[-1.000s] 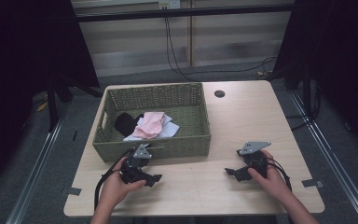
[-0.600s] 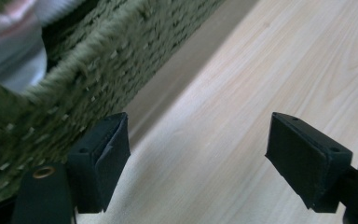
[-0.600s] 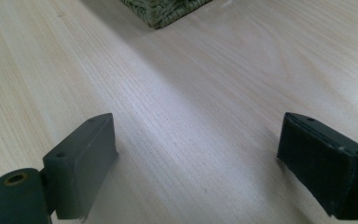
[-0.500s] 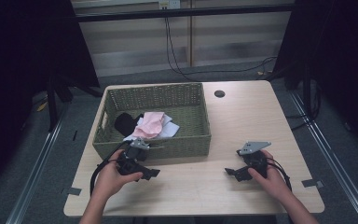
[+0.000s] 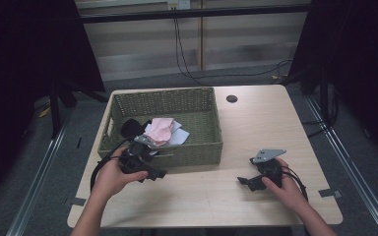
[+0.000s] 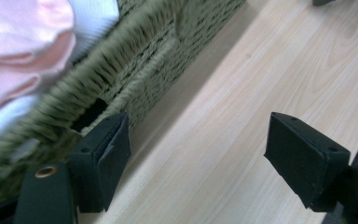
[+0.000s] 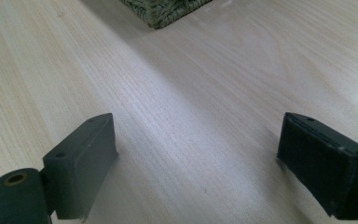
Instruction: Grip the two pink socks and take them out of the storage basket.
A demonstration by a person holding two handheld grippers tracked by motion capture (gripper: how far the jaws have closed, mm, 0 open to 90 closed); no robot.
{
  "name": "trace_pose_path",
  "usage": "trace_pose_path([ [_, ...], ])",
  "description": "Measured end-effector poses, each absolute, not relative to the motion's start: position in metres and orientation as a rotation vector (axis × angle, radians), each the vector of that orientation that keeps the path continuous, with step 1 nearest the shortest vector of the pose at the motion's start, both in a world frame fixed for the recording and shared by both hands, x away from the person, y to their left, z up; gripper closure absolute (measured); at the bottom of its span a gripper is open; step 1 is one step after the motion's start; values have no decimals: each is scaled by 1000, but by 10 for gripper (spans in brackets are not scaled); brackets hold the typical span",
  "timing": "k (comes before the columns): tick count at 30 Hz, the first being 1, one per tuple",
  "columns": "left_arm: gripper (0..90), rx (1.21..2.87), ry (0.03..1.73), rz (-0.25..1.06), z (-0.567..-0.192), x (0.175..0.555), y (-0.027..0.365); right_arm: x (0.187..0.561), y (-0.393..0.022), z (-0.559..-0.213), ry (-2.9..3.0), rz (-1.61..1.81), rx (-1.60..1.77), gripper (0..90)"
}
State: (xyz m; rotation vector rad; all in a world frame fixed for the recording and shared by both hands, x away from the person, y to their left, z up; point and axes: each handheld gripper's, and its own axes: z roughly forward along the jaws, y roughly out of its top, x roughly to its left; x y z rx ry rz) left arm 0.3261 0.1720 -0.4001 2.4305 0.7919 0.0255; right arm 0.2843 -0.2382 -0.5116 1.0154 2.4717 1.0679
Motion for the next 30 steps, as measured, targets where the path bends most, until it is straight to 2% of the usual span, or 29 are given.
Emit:
trace_pose_path([
  [13,219,2444,792,-36,-368,341,168,284,-238,-512,2472,1068,1016,106],
  [30,225,2475,823,-10,-341,369,162,285,-238,-512,2472,1069,1014,106],
])
